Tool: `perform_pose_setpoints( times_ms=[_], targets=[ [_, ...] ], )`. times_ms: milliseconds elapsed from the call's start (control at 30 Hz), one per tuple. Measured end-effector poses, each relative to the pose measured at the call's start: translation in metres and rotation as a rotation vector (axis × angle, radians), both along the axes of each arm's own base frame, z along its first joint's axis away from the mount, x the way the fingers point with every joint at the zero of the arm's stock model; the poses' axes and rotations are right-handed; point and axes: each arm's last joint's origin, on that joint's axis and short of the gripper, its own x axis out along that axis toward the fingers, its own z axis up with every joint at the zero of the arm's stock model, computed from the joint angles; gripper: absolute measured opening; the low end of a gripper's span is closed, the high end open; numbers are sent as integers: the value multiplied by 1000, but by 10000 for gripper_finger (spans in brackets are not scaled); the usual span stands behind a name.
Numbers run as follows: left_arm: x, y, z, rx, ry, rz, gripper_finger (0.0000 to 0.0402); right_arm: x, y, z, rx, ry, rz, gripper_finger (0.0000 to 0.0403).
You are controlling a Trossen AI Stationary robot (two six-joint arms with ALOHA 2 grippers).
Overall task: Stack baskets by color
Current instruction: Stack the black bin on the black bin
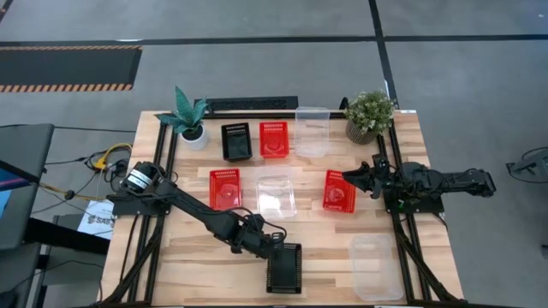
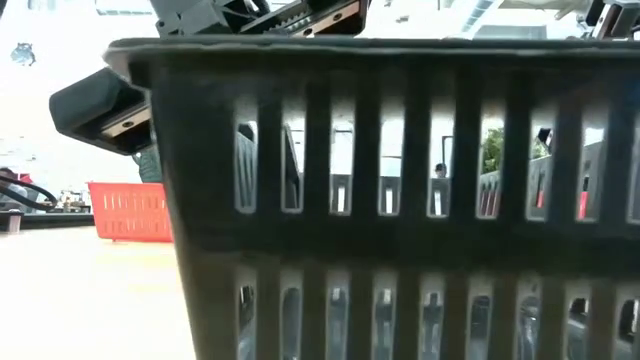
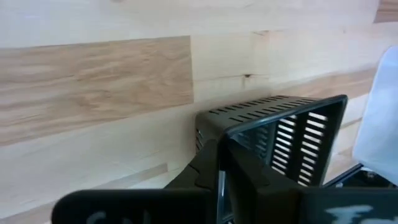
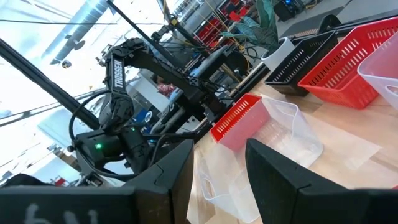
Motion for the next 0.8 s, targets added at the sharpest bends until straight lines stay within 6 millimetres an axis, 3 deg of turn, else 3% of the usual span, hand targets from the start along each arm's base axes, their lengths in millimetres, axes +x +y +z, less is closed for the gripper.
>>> perform_pose_setpoints(
  times_ms=[267, 800],
  targets=[
    [3, 0, 5, -7, -24, 3, 0, 0, 0, 0, -11, 2, -1, 169],
    [27, 12, 45, 68, -120, -65, 0, 0, 0, 0, -10, 3, -1, 169]
  ],
)
